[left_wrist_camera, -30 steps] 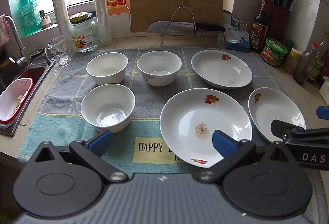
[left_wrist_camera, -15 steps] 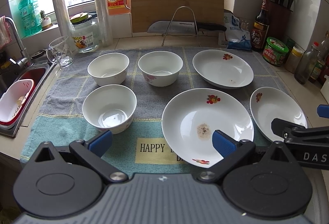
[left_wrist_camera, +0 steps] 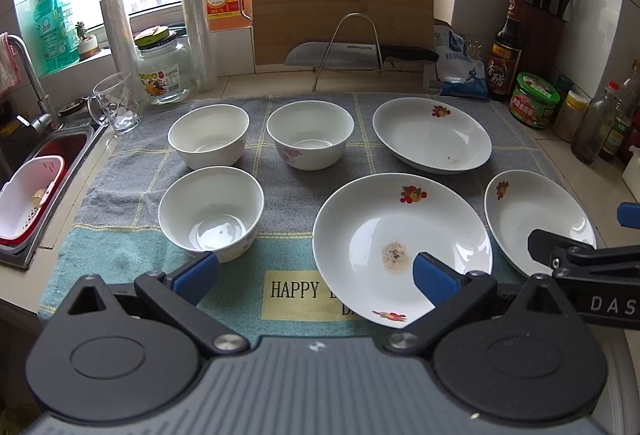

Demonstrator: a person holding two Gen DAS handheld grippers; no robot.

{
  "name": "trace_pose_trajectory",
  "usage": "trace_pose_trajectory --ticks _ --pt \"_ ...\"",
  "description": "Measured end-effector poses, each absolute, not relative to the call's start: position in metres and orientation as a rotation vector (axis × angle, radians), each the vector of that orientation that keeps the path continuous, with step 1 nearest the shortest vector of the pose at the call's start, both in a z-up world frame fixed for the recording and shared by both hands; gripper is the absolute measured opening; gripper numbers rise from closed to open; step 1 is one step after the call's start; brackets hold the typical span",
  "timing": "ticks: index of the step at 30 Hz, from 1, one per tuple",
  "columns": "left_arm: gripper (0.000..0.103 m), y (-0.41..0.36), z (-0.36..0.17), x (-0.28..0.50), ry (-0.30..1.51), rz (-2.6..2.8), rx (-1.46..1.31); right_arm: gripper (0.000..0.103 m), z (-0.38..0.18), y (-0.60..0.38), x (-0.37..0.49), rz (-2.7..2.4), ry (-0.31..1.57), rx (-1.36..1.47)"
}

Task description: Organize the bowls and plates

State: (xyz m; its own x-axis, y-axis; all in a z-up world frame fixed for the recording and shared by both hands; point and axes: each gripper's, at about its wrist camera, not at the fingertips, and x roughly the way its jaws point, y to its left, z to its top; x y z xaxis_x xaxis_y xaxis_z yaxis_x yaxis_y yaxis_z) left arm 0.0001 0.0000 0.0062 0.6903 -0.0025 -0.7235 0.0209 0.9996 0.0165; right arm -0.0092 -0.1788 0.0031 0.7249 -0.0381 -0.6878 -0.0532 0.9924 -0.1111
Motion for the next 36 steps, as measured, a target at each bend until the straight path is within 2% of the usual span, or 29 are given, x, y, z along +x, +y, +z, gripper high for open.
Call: trace_pose_trajectory --ticks 36 --pt "0.102 0.0033 0.0038 0.0042 0.807 -0.062 0.029 0.103 0.0021 -0.1761 -0.0119 -0.022 0.741 -0.115"
